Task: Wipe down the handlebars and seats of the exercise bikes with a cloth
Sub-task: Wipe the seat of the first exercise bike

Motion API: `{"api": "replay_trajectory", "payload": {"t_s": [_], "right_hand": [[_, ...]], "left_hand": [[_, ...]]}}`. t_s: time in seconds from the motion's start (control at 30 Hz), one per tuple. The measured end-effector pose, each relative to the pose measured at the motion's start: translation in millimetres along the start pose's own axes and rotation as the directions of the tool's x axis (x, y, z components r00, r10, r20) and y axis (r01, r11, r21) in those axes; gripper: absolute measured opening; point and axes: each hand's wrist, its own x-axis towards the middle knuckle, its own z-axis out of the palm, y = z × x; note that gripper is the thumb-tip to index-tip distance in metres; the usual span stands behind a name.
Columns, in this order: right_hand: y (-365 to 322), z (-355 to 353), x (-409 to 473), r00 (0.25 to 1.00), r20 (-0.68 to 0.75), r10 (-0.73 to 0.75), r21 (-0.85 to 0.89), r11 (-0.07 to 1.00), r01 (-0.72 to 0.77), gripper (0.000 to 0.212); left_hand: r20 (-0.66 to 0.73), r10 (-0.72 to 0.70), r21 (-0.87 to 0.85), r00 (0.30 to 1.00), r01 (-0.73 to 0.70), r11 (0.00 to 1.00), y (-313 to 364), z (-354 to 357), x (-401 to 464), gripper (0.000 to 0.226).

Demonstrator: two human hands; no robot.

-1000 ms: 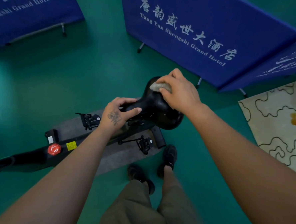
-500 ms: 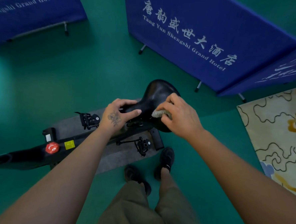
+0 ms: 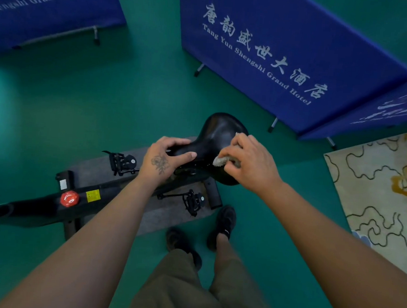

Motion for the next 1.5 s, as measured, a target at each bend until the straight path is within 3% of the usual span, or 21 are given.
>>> {"api": "replay_trajectory", "payload": {"t_s": [0.13,0.27,0.37,0.77,0.97,1.13,1.27,1.5], "right_hand": [[-2,-8,0,0.996,0.056,0.064,0.112,0.991,-0.070,0.022],[-5,-14,3,0.992,-0.011,0.124,0.215,0.969,-0.119,0.024],[-8,-18,4,0.988,-0.032,0.152,0.234,0.962,-0.140,0.024],[-19,-40,-3,0.981,-0.005,0.192,0.279,0.943,-0.183,0.028],[-19,-50,29,0.996,0.064,0.060,0.337,0.938,-0.078,0.028],[-19,-51,66,0.983,0.127,-0.129,0.427,0.902,0.063,0.029],[-13,-53,84,0.941,0.185,-0.283,0.526,0.838,0.149,0.036],[-8,-62,99,0.828,0.319,-0.461,0.600,0.775,0.200,0.045]], "left_hand": [[-0.003,0.007,0.002,1.000,-0.007,1.000,2,0,-3,0.037],[0.029,0.043,0.000,0.999,-0.044,0.999,4,-2,-6,0.053],[0.019,0.100,0.051,0.995,-0.101,0.994,-1,-5,-9,0.066],[-0.081,0.066,-0.020,0.994,-0.068,0.997,17,-24,-45,0.073],[-0.142,0.020,-0.043,0.990,-0.027,0.999,36,-30,-59,0.072],[-0.298,-0.039,-0.093,0.954,0.012,0.996,48,-18,-66,0.070],[-0.462,-0.049,-0.083,0.886,0.012,0.996,64,4,-74,0.066],[-0.599,-0.101,-0.126,0.795,0.031,0.992,100,52,-98,0.059]]}}
